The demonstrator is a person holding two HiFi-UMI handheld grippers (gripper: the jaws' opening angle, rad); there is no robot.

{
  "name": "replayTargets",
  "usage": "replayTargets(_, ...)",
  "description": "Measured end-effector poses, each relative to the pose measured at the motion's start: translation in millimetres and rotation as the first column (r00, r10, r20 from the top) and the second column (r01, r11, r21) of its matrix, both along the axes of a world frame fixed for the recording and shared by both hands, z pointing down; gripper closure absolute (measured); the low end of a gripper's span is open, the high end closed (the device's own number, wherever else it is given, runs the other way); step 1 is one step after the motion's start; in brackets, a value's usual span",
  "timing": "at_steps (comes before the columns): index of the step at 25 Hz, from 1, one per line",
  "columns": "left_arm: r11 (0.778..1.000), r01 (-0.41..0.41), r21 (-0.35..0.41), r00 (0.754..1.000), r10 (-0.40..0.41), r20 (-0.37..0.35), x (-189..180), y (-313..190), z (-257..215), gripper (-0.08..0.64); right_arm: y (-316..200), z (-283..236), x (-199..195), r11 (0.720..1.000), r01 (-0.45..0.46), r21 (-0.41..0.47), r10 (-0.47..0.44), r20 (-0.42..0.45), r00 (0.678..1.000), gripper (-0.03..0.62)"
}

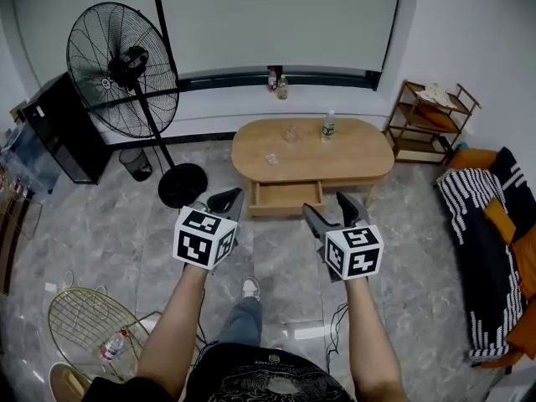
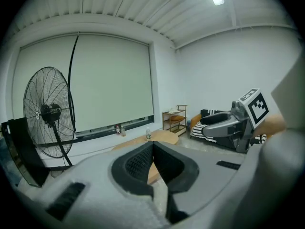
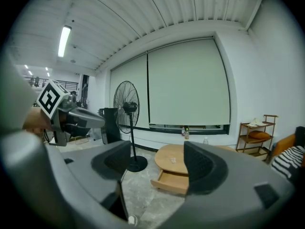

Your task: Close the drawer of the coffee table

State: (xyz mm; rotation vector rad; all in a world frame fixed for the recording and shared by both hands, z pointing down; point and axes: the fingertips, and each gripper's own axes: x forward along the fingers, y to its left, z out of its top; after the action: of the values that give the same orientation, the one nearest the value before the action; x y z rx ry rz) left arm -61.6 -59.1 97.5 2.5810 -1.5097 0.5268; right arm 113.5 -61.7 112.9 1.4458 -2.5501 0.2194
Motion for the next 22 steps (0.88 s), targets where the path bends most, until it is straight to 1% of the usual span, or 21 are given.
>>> replayTargets(7, 1.0, -0.03, -0.005, 0.999, 0.03, -0.013, -5, -94, 8, 0.558, -85, 9, -14, 1.0, -0.01, -0.009, 0.01, -0.022, 1.0, 0.253)
replayTargets(12, 0.998, -0.06, -0.02, 0.998, 0.06, -0.003, -22, -171, 13, 0.558, -158, 14, -32, 0.999, -0.036, -0.025, 0.036, -0.025, 0.999, 0.253)
replayTargets(15, 0.997, -0.072, -0.039, 0.997, 0.071, -0.01, -33, -217, 16, 0.558, -199, 14, -44, 0.998, -0.047, -0.036, 0.046, -0.028, 0.999, 0.253)
replayTargets(22, 0.992, -0.114, -0.05, 0.993, 0.113, -0.022, -42, -288, 18, 0.558, -265, 11, -57, 0.996, -0.079, -0.043, 0.078, -0.045, 0.996, 0.255)
